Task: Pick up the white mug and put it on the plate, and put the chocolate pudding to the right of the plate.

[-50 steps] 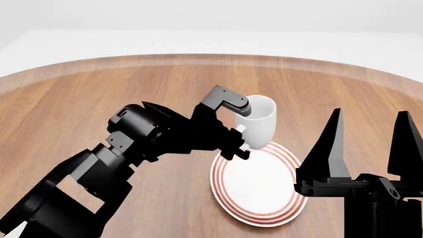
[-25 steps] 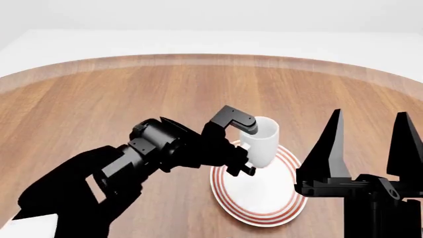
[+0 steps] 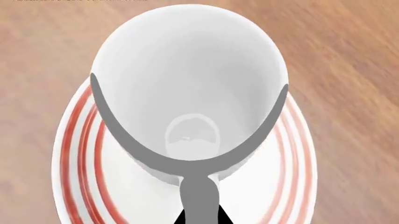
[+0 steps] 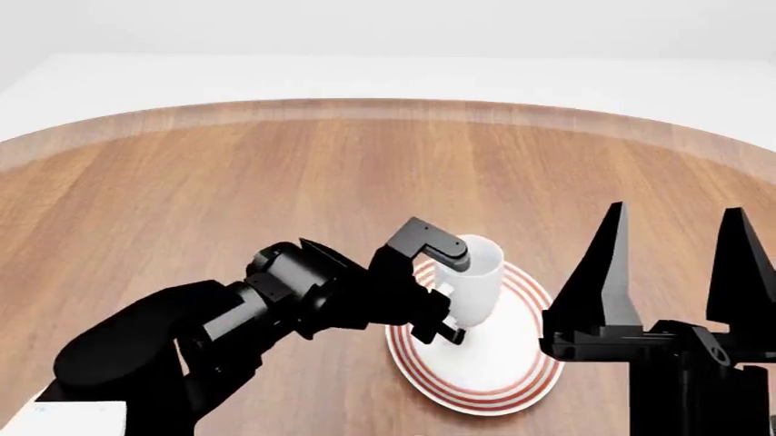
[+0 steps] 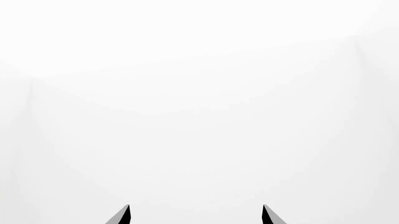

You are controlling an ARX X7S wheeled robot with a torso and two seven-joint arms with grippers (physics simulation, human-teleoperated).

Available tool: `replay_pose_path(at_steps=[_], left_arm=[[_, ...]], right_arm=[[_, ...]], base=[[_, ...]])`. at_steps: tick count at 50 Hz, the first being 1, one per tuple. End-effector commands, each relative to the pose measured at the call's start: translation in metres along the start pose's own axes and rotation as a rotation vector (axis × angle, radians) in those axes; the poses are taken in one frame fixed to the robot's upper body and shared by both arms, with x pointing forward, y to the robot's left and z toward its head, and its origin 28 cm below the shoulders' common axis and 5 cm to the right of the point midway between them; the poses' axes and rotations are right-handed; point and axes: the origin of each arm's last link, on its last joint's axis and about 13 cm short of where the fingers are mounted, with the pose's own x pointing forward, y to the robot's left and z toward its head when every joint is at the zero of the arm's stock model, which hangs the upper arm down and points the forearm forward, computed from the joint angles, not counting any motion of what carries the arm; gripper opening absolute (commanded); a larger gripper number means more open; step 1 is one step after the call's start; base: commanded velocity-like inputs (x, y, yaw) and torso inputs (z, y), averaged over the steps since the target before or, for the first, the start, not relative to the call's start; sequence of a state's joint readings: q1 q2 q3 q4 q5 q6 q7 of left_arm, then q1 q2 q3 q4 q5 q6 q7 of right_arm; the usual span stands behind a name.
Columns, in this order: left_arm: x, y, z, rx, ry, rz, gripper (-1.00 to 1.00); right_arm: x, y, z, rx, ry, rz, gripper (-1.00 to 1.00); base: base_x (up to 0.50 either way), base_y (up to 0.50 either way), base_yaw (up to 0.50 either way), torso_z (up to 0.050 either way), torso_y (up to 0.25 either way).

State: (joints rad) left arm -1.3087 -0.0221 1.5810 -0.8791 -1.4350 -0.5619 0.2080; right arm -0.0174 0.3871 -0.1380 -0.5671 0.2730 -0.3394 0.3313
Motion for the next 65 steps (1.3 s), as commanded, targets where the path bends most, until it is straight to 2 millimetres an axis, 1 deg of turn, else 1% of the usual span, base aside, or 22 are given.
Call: replay_pose_path(at_steps=[1,11,12,13,16,21,26,29,39,42,47,49,57,63,65], left_arm=[[0.006,-0.007,0.003,-0.006,-0.045,-0.019,-1.0],[0.01,-0.006,-0.005,-0.003,-0.029,0.03,-1.0],[0.009,-0.006,-0.004,-0.005,-0.029,0.049,1.0],[0.008,-0.007,-0.005,-0.046,-0.009,0.021,1.0],[0.009,-0.011,-0.001,0.03,-0.019,0.017,1.0],[0.007,-0.015,0.006,0.06,-0.038,0.024,1.0],[0.009,-0.015,0.003,0.061,-0.038,0.029,1.0],[0.009,-0.017,0.005,0.052,-0.049,0.018,1.0],[0.01,-0.028,0.005,0.139,-0.049,0.009,1.0],[0.0,-0.029,0.0,0.138,-0.032,0.029,1.0],[-0.01,-0.029,-0.003,0.137,-0.038,0.055,1.0],[-0.011,-0.029,-0.005,0.155,-0.031,0.069,1.0],[-0.019,-0.02,-0.012,0.136,-0.032,0.116,1.0],[-0.029,-0.021,-0.016,0.148,-0.048,0.137,1.0],[-0.034,-0.026,-0.019,0.168,-0.054,0.136,1.0]], right_arm=[[0.001,-0.002,0.001,-0.015,-0.016,0.001,1.0],[0.001,-0.002,0.001,-0.012,-0.013,0.0,1.0],[0.001,-0.002,0.001,-0.012,-0.013,0.0,1.0],[0.001,-0.002,0.0,-0.012,-0.011,0.001,1.0],[0.001,-0.001,0.0,-0.012,-0.011,0.004,1.0],[0.0,-0.001,0.0,-0.011,-0.011,0.005,1.0],[0.0,-0.001,0.0,-0.011,-0.011,0.006,1.0],[0.0,-0.001,0.0,-0.012,-0.009,0.007,1.0],[0.0,0.001,0.0,-0.016,-0.011,0.015,1.0],[-0.001,0.001,0.0,-0.018,-0.011,0.017,1.0],[0.0,0.002,0.001,-0.018,-0.012,0.021,1.0],[-0.001,0.002,0.0,-0.019,-0.013,0.022,1.0],[-0.001,0.002,0.0,-0.02,-0.012,0.025,1.0],[-0.003,0.003,-0.001,-0.018,-0.008,0.028,1.0],[-0.002,0.003,0.0,-0.018,-0.009,0.029,1.0]], base=[[0.0,0.0,0.0,0.0,0.0],[0.0,0.0,0.0,0.0,0.0],[0.0,0.0,0.0,0.0,0.0],[0.0,0.0,0.0,0.0,0.0],[0.0,0.0,0.0,0.0,0.0],[0.0,0.0,0.0,0.0,0.0],[0.0,0.0,0.0,0.0,0.0],[0.0,0.0,0.0,0.0,0.0],[0.0,0.0,0.0,0.0,0.0],[0.0,0.0,0.0,0.0,0.0],[0.0,0.0,0.0,0.0,0.0],[0.0,0.0,0.0,0.0,0.0],[0.0,0.0,0.0,0.0,0.0],[0.0,0.0,0.0,0.0,0.0],[0.0,0.0,0.0,0.0,0.0]])
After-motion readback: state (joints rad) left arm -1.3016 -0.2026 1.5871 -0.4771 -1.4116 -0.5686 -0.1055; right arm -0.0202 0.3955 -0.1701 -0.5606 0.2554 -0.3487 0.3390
